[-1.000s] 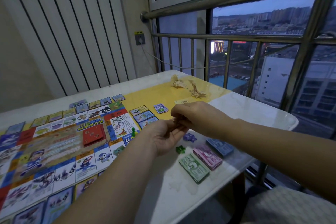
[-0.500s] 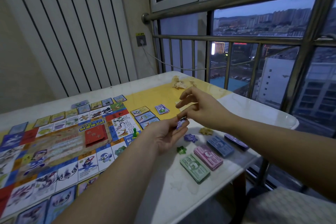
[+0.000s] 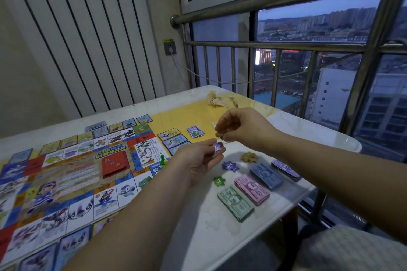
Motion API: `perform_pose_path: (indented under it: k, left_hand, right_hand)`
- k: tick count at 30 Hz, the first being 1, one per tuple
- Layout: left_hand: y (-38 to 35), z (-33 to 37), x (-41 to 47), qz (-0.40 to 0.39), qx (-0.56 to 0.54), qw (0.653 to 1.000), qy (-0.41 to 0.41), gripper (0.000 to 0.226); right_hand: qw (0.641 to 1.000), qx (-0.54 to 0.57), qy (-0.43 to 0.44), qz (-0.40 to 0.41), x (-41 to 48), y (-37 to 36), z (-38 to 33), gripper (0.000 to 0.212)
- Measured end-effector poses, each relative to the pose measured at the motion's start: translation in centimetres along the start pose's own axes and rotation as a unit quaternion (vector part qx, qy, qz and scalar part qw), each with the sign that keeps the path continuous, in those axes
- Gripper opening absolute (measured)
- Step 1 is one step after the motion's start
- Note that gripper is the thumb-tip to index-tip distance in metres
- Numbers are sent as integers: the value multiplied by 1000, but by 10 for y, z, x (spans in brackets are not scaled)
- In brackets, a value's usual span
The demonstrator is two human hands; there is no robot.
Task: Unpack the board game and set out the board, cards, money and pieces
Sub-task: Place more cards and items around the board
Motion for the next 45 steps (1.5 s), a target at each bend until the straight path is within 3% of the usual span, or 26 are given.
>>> perform_pose_path:
  k: [6,13,17,20,22,24,27,35,45]
  left_hand:
    - [1,3,2,8,26,999,-28,36]
    - [-6,-3,-4,7,-88,996,16,32]
    - [-2,-2,2,7,-48,999,-15,28]
    - [8,4,8,4,-9,999,-42,33]
    - [17,9,12,18,13,998,-60,32]
    - [23,12,14,27,17,997,-67,30]
    - [29,14,14,33,20,996,-75,29]
    - [40,17,11,25,37,995,-86,27]
    - [42,15,8,10,49,996,-74,28]
  right_hand:
    - [996,72,-61,-3,6,-5,13,25]
    - [995,-87,18,45,5,-12,6,18]
    - [995,-88,29,35,6,-13,2,15]
    - [995,-103,-13,7,12,-2,3,11]
    - [960,-267,-33,-73,15,-9,10,25]
    - [888,-428,-38,-166,11,-27,20,38]
    - [823,-518,-27,-229,9,-46,24,46]
    - [789,-535,-74,-291,28,-54,32,27]
    - [783,-524,-126,-312,27,-55,32,26]
Point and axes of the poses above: each hand's wrist, its own x-axis towards the middle knuckle, its own y-axis out of the back of the hand, z = x × y, the point moved 7 cm from there along x, towards the middle knuckle, and after that the axes turned 12 degrees about -y, right-handed, at the moved point
